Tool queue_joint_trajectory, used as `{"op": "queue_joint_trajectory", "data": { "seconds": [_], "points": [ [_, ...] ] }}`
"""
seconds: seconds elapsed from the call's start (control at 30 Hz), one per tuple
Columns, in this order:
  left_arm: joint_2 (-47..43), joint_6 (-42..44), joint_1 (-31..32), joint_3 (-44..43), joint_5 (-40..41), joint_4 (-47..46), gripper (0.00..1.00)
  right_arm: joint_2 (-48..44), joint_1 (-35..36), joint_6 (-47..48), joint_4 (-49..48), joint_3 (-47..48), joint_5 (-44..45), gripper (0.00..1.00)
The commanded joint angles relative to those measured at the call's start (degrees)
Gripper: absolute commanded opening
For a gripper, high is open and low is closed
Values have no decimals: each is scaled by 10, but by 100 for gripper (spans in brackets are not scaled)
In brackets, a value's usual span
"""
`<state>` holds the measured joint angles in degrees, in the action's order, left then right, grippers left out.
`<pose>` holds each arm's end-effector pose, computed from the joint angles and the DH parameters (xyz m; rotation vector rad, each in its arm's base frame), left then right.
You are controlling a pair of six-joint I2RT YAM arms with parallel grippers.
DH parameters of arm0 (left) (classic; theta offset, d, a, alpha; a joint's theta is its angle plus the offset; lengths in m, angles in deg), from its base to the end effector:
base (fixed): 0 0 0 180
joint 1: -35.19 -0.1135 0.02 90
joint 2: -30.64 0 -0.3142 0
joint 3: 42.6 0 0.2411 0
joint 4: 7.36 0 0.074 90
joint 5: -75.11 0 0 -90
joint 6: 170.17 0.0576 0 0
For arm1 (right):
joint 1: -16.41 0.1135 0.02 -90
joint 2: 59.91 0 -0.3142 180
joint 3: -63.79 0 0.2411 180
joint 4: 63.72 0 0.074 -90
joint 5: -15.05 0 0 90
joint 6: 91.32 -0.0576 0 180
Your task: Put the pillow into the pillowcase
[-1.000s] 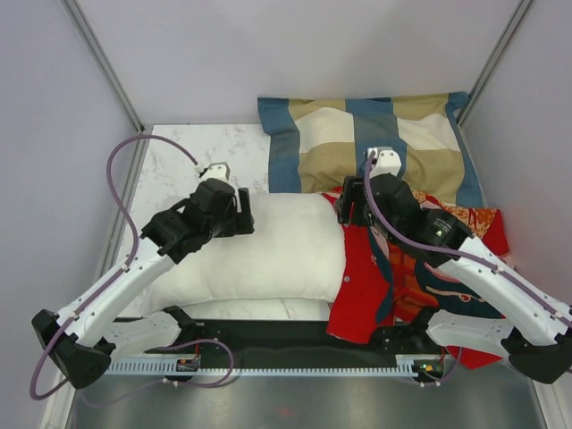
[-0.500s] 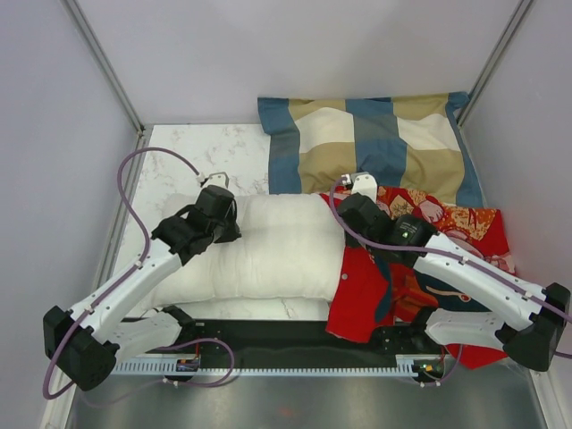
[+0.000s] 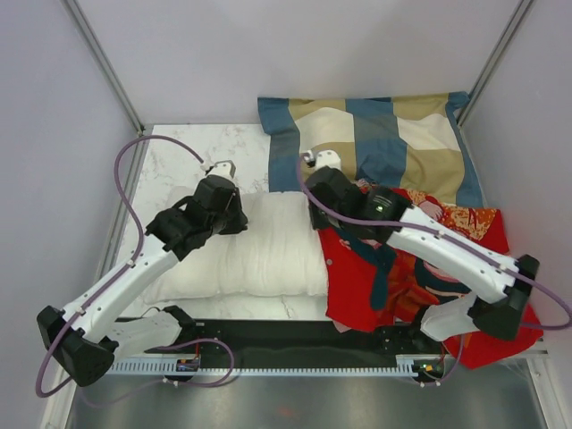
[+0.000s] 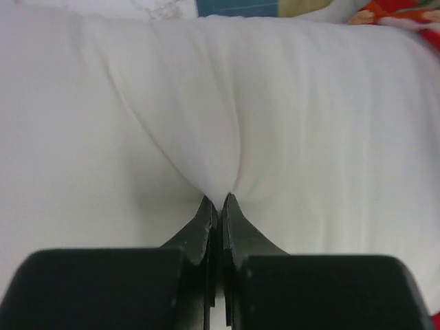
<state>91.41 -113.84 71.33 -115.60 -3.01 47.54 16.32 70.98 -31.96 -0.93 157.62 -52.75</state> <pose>0.1669 -0.1072 0.3504 -0.0559 2.3262 -0.3846 0.1712 0.2031 0.4012 -0.2948 2.2882 0.3097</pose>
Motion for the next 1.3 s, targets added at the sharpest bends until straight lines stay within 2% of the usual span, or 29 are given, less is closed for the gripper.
{"op": "queue_joint_trajectory", "data": {
  "seconds": [0.0,0.03,0.07,0.17,0.27,0.33,0.43,0.47,0.57,0.63,0.73,0.77,0.8,0.83,0.9,0.93,1.03,1.1,1.2,1.23,1.27],
  "points": [
    [20,-23,62,-121,-57,-24,2,99,51,16,-74,170,-58,0],
    [31,-22,74,-147,-48,-15,2,151,57,20,-59,209,-58,0],
    [41,-16,93,-201,-43,-5,2,174,62,22,-49,288,-60,0],
    [70,-8,104,-290,-36,38,2,243,75,28,-18,416,-59,0],
    [59,-4,104,-315,-33,47,2,253,76,26,-14,441,-48,0],
    [43,-2,103,-303,-20,52,2,231,75,24,-23,413,-13,0],
    [22,-10,101,-241,3,52,2,190,67,15,-52,314,6,0],
    [18,-19,98,-199,6,50,2,177,63,4,-65,256,5,0],
    [0,-37,89,-109,11,30,2,124,53,-7,-113,159,-6,0],
    [-11,-45,80,-64,11,14,2,94,51,-11,-127,127,-8,6],
    [-28,-53,67,2,3,-22,3,66,50,-11,-131,87,-11,34],
    [-30,-54,64,15,3,-27,11,60,51,-10,-131,73,-13,48],
    [-32,-52,64,18,3,-30,16,53,51,-9,-130,65,-16,51],
    [-31,-49,64,18,5,-30,35,41,50,-8,-130,51,-19,53],
    [-36,-41,64,10,10,-17,51,27,51,-7,-123,35,-27,59],
    [-39,-39,63,5,21,-8,65,17,53,-7,-116,23,-29,60],
    [-53,-32,62,-27,60,52,78,4,66,-5,-87,5,-22,64],
    [-64,-30,48,-38,66,73,86,-1,99,-5,-60,0,0,66],
    [-99,-18,-11,-20,33,88,94,-17,158,-19,-21,-8,60,67],
    [-112,-11,-48,-8,28,93,100,-20,172,-34,-9,-13,74,68],
    [-117,-8,-68,0,18,94,100,-24,198,-42,0,-18,90,68]
  ]
}}
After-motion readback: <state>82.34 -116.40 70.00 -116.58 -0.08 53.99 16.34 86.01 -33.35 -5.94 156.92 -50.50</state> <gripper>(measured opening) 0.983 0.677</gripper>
